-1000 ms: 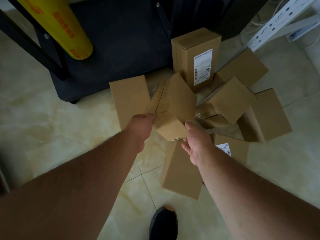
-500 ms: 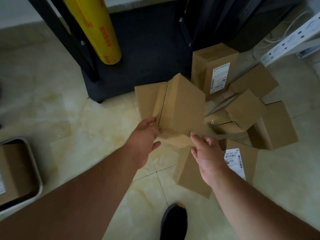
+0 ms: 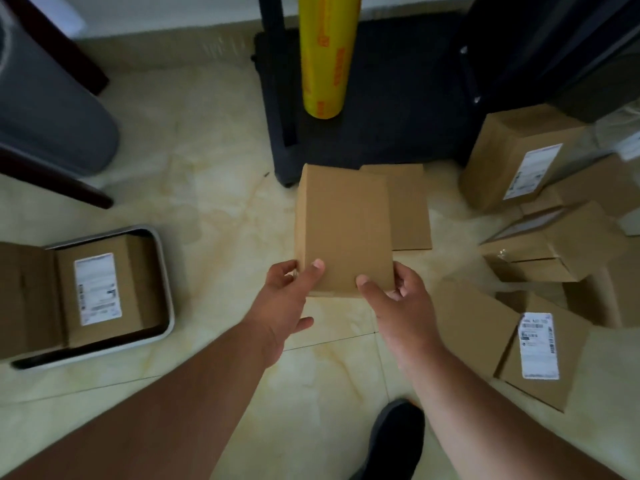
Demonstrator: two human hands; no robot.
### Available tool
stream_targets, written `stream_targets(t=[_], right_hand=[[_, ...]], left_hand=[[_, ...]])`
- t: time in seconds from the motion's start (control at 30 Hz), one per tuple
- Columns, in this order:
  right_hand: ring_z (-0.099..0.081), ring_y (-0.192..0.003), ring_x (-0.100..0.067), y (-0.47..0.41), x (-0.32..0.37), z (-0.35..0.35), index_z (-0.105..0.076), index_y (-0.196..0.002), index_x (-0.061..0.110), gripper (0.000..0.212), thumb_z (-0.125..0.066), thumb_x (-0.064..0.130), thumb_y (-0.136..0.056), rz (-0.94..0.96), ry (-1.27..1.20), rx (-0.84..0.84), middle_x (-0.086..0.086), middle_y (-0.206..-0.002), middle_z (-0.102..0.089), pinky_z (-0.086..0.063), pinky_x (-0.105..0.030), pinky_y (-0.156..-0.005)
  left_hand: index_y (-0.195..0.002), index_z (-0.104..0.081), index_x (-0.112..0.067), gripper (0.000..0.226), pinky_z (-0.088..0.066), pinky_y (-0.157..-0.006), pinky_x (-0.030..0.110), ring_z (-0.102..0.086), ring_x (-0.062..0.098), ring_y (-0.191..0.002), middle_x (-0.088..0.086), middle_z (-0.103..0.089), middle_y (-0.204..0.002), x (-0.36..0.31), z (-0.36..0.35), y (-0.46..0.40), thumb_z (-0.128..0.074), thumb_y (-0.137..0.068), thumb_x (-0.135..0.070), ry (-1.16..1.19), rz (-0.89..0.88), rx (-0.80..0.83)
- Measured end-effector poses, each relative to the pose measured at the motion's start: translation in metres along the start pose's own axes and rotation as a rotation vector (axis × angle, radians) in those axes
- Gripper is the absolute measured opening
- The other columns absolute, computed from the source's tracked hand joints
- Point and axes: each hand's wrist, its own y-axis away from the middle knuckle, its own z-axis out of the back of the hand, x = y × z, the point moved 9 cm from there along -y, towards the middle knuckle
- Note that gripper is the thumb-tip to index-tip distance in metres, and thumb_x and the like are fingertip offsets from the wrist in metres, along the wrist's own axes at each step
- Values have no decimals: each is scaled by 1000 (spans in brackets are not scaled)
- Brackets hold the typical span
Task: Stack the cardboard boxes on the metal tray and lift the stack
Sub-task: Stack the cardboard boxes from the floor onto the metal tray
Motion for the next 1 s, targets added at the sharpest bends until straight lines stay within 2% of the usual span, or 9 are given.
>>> stream_targets(t=[0.13, 0.27, 0.47, 0.6, 0.8, 0.93, 1.0], right_hand=[[-69, -110, -3, 16, 8, -40, -66, -129, 36, 40, -73, 42, -91, 23, 73, 67, 18, -112, -76, -55, -31, -95], [-69, -108, -6, 27, 15, -75, -66, -130, 32, 39, -71, 42, -92, 39, 124, 69, 14, -112, -76, -54, -37, -100], [-66, -110, -6, 41, 30, -129, -60, -133, 27, 35, -62, 40, -100, 53, 162, 141, 18, -116, -71, -51, -32, -96], [-66, -111, -10, 51, 31, -162, -60, -127, 31, 26, -57, 41, -102, 42, 208, 174, 17, -116, -70, -53, -43, -103], [-66, -113, -12, 72, 29, -214, -59, -129, 28, 30, -57, 42, -102, 42, 241, 238, 16, -117, -68, -53, -46, -104], [-66, -112, -11, 85, 25, -251, -58, -121, 33, 22, -58, 42, -101, 51, 259, 281, 15, -116, -69, -53, -46, -104], [-66, -112, -11, 92, 23, -268, -58, -121, 34, 23, -57, 44, -101, 58, 271, 306, 15, -116, -69, -53, -46, -104]], left_hand=[[-136, -49, -39, 60, -61, -93, 47, -58, 19, -121, -10, -57, -129, 8, 47, 4, -72, -85, -62, 58, 1, -44], [-133, -52, -40, 54, -61, -91, 48, -59, 20, -117, -10, -57, -125, 14, 90, 7, -70, -88, -61, 109, -2, -97], [-132, -55, -40, 51, -61, -92, 50, -60, 23, -118, -10, -59, -123, 24, 146, 14, -68, -88, -62, 185, 8, -151], [-125, -51, -44, 42, -60, -95, 50, -60, 22, -118, -13, -58, -124, 29, 181, 20, -67, -90, -61, 223, 3, -178], [-139, -51, -41, 59, -60, -92, 45, -58, 20, -123, -9, -58, -134, 37, 232, 30, -67, -87, -65, 229, -11, -211], [-124, -52, -46, 44, -60, -94, 45, -57, 20, -127, -12, -59, -131, 47, 268, 36, -68, -87, -64, 249, -20, -232], [-133, -52, -42, 54, -60, -94, 45, -57, 20, -127, -14, -60, -130, 51, 285, 37, -69, -87, -64, 256, -29, -246]])
